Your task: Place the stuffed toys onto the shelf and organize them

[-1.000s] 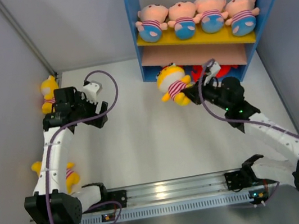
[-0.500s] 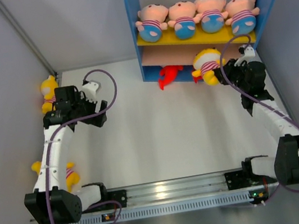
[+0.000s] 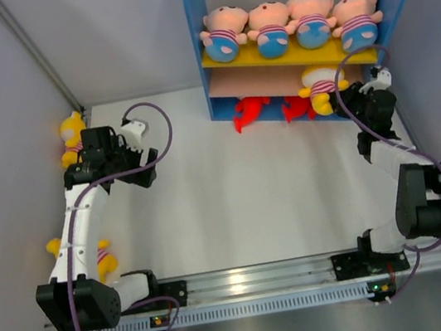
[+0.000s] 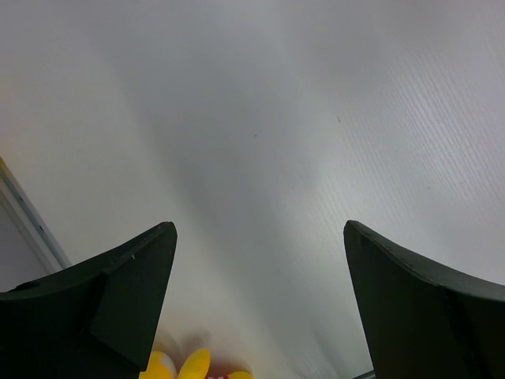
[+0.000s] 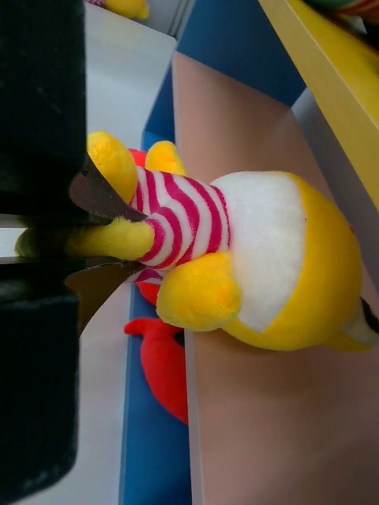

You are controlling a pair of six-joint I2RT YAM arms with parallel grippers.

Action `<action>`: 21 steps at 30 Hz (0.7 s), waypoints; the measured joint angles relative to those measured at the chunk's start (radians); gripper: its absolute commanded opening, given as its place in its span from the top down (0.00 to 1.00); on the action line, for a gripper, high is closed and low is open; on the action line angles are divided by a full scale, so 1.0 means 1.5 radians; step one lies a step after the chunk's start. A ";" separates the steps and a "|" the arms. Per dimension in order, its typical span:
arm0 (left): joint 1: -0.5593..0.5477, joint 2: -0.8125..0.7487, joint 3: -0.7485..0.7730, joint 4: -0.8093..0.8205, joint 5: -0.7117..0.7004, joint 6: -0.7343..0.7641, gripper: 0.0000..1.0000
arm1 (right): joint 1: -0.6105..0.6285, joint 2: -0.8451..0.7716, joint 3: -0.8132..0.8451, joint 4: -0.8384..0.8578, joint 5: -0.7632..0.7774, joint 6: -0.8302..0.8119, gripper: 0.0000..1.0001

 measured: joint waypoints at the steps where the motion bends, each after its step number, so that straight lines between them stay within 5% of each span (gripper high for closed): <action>1: 0.000 0.000 0.000 0.000 -0.002 0.000 0.07 | -0.003 0.014 0.005 0.006 0.005 0.006 1.00; 11: 0.000 0.000 0.000 0.000 -0.009 0.001 0.07 | -0.005 0.088 0.035 0.086 0.080 0.073 0.94; 21: 0.000 0.014 0.000 0.000 -0.043 0.003 0.08 | -0.005 0.133 0.089 0.078 0.121 0.104 0.31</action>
